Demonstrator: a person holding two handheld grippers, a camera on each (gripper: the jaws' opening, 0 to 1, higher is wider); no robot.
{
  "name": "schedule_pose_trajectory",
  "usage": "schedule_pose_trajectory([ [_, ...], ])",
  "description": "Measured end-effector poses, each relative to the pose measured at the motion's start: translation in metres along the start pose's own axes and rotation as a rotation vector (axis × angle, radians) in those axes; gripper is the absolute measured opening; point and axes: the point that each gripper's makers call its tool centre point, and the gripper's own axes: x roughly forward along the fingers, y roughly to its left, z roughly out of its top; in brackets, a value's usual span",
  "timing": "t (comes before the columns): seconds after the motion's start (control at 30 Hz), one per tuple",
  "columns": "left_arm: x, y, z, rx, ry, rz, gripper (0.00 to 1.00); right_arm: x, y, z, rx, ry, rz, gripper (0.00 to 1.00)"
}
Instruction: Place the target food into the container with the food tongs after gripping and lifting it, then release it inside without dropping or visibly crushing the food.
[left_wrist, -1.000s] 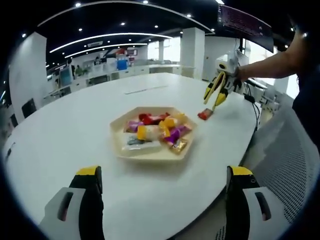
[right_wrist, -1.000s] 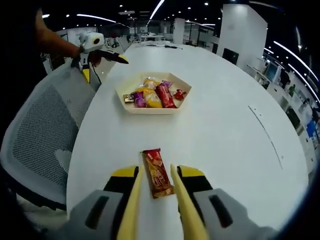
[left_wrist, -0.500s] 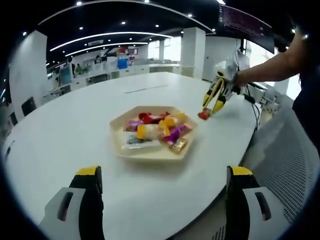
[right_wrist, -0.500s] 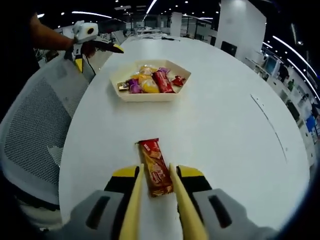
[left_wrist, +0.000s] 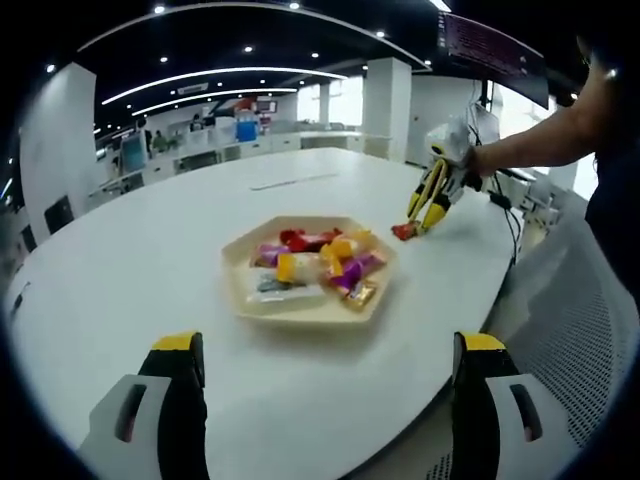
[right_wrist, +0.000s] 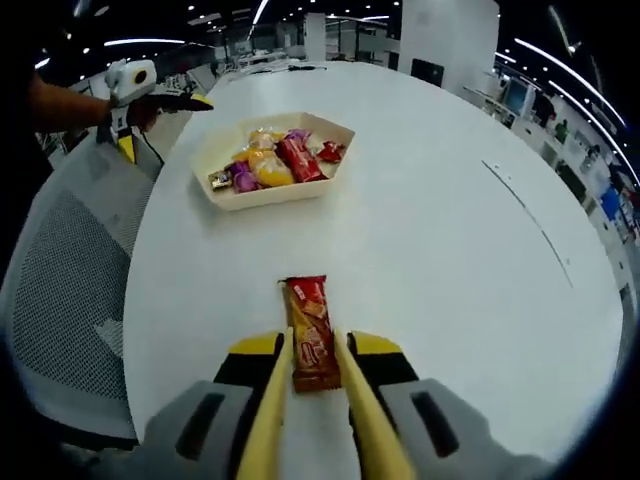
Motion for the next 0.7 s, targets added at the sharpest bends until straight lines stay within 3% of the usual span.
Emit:
schedule_pose_trajectory([
  [0.3, -0.001, 0.002, 0.004, 0.0, -0.019, 0.011, 1.0, 0.001, -0.001, 0.0, 0.03, -0.005, -0.034, 0.24],
  [0.47, -0.002, 0.003, 0.005, 0.018, -0.026, 0.018, 1.0, -0.001, -0.005, 0.0, 0.123, -0.003, -0.061, 0.24],
  [0.7, -0.003, 0.005, 0.006, 0.012, -0.033, 0.026, 1.0, -0.012, -0.002, 0.007, 0.146, -0.002, -0.072, 0.24],
])
